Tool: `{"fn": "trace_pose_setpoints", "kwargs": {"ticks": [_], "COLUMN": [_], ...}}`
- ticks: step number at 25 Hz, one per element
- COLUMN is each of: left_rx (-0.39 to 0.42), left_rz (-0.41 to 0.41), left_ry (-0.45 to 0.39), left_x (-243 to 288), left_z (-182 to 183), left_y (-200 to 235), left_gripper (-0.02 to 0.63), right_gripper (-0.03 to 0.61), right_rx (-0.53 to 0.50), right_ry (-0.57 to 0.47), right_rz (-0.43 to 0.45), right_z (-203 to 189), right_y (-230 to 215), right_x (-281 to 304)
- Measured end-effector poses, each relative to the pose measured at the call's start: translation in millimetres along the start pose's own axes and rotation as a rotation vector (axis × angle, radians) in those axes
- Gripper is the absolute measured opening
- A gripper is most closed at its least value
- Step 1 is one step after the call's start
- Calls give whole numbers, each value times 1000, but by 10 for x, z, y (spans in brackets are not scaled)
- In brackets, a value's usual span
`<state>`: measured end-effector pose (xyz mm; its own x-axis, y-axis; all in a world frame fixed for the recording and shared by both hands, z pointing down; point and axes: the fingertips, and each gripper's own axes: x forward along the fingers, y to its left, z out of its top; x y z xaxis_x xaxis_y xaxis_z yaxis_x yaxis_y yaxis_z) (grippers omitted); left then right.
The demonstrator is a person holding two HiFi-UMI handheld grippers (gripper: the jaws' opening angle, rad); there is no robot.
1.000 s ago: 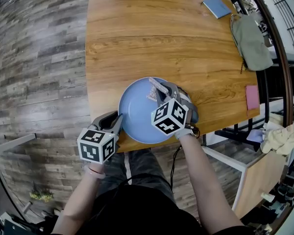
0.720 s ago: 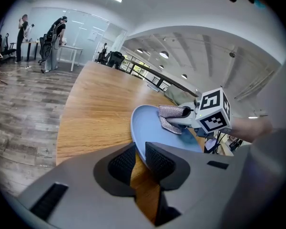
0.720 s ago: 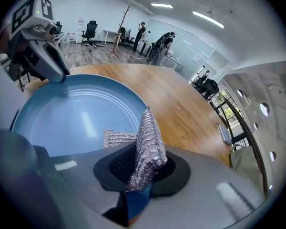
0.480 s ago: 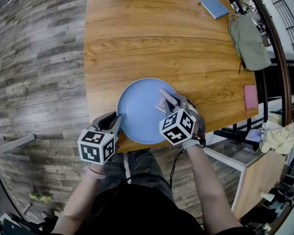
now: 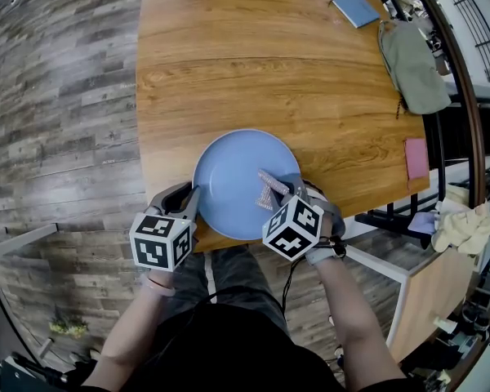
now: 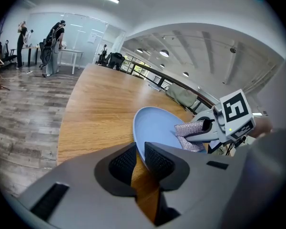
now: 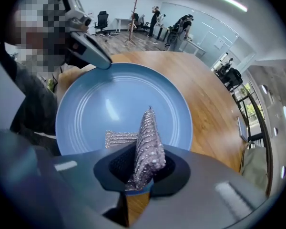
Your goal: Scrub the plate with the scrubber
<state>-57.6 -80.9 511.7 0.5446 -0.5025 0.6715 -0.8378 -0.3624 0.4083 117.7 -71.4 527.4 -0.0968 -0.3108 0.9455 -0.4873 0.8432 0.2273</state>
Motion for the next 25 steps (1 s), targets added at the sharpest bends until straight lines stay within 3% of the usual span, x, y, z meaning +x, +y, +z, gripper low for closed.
{"fn": "trace_pose_setpoints", "kwargs": {"ticks": [5, 15, 20, 25], "left_rx": [-15, -31, -29, -41], "left_rz": [13, 25, 27, 26], "left_ry": [-10, -21, -21, -22], "left_x": [-4, 1, 8, 10], "left_z": [-6, 5, 10, 18], "left_y": [-3, -2, -3, -2], "left_gripper": [51, 49, 49, 44], "right_gripper": [58, 61, 64, 67], "right_rx": [-110, -163, -196, -151], "right_ry": [-38, -129, -181, -226], "right_rz": [69, 212, 237, 264], "right_z": [117, 439, 693, 917], "right_y": [332, 737, 853, 816], "right_x": [-39, -41, 1, 64]}}
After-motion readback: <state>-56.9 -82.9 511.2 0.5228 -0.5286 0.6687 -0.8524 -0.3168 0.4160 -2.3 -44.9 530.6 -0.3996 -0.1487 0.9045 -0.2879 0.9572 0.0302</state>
